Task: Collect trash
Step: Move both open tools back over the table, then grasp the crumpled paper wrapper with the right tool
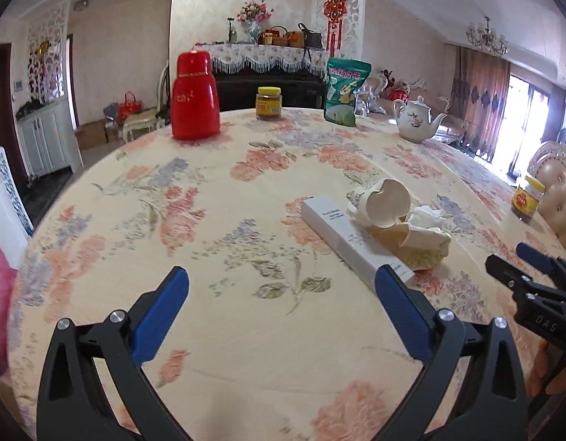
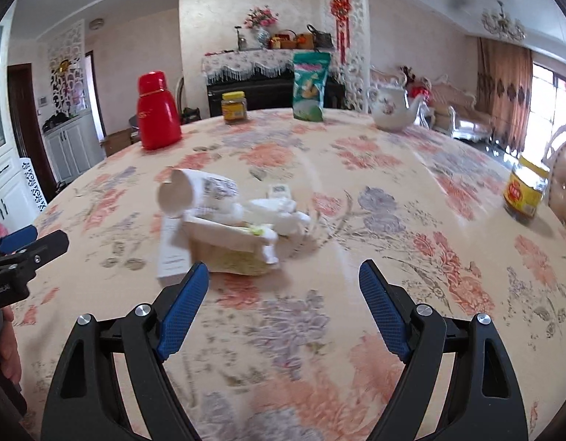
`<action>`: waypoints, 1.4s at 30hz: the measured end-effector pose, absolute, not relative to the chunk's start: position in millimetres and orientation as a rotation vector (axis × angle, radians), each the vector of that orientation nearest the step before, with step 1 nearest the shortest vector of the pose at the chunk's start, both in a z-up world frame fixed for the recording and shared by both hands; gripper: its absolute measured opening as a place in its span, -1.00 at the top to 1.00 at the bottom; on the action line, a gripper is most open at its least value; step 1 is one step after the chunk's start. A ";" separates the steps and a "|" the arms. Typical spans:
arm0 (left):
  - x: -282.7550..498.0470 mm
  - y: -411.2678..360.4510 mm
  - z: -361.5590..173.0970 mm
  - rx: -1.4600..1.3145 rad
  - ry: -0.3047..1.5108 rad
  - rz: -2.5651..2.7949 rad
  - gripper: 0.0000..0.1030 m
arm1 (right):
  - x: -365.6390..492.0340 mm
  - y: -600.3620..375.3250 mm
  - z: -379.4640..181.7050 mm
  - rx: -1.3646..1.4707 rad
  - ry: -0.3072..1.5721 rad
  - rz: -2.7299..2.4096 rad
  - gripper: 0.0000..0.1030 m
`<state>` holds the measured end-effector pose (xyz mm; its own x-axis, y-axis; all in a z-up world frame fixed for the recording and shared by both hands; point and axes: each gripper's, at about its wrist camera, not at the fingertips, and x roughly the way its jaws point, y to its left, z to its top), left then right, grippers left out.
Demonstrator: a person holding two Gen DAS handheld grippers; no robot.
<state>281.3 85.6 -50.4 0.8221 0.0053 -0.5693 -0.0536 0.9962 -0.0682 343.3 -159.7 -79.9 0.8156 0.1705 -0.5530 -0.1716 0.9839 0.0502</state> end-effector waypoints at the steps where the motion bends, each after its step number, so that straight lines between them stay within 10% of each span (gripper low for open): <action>1: 284.7 83.8 -52.1 -0.094 0.608 0.028 -0.91 | 346.2 -159.9 -81.7 -0.003 0.596 0.183 -0.53; 19: 282.5 101.1 -60.3 -0.156 0.553 -0.028 -0.91 | 424.0 -101.4 -100.4 -0.210 0.721 0.290 -0.51; 26: 280.8 103.2 -59.4 -0.173 0.553 -0.034 -0.91 | 426.1 -80.9 -104.0 -0.266 0.729 0.321 0.45; 42: 284.7 99.1 -64.3 -0.191 0.604 -0.048 -0.91 | 341.4 -134.9 -83.7 -0.061 0.640 0.158 0.47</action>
